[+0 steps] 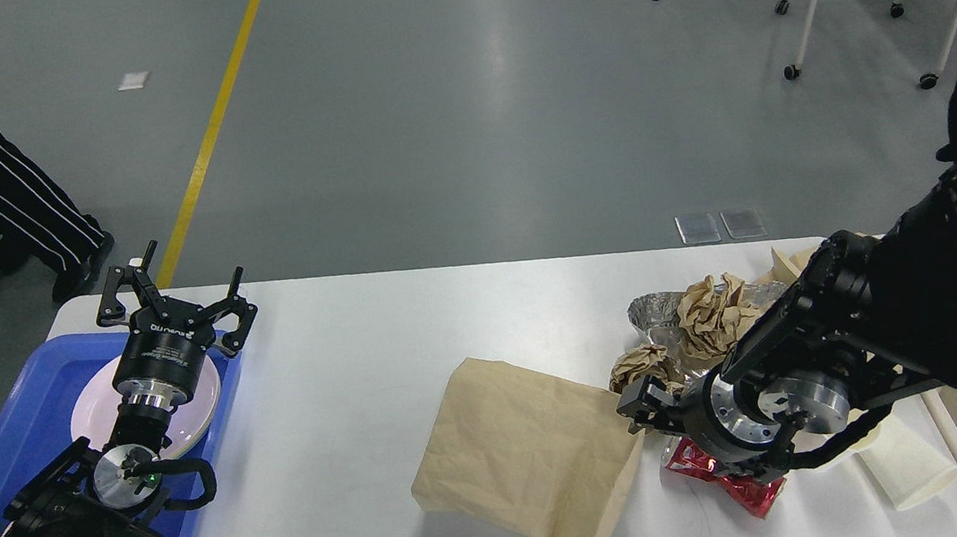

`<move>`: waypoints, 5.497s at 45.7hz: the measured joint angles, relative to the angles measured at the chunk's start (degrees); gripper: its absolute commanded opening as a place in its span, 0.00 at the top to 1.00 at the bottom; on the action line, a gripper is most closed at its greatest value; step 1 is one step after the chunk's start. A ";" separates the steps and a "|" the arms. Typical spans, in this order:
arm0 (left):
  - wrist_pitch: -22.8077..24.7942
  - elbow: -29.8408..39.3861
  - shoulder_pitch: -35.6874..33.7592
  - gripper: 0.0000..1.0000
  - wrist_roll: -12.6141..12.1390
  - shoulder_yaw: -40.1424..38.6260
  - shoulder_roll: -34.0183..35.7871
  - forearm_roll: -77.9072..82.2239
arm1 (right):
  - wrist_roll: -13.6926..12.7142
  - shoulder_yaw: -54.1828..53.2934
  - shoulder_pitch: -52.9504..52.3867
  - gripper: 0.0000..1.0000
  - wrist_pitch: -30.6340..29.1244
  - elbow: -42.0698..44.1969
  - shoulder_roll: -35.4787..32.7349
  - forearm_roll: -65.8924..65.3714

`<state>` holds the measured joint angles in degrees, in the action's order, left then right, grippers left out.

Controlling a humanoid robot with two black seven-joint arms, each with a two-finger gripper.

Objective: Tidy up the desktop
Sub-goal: 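Lower the right gripper onto the brown paper bag and grasp it, then lift the paper bag and carry it into the white bin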

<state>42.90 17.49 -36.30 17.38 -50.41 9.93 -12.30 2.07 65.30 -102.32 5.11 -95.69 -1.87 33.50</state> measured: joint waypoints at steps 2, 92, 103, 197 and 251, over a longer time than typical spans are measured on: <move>0.00 0.00 0.00 0.01 -0.01 0.03 0.00 0.00 | -0.02 0.03 0.11 0.00 0.08 0.31 0.31 0.33; -0.03 0.00 -0.10 0.01 -0.06 0.05 0.00 -0.18 | 3.28 -12.30 14.28 1.00 18.11 6.30 6.16 1.91; 0.00 0.00 -0.10 0.01 -0.08 0.05 0.00 -0.17 | 4.74 -12.07 5.15 1.00 16.95 -0.19 4.87 1.81; 0.00 0.00 -0.09 0.01 -0.05 0.05 0.00 -0.17 | 1.67 25.02 12.82 1.00 13.29 41.10 -33.32 -11.38; 0.00 0.00 -0.09 0.01 0.00 0.01 0.00 -0.17 | 0.51 7.33 59.22 0.00 22.31 71.62 -26.79 -3.61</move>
<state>42.89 17.49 -36.38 17.39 -50.40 9.93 -12.47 2.58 72.63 -43.10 27.43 -24.07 -28.66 29.89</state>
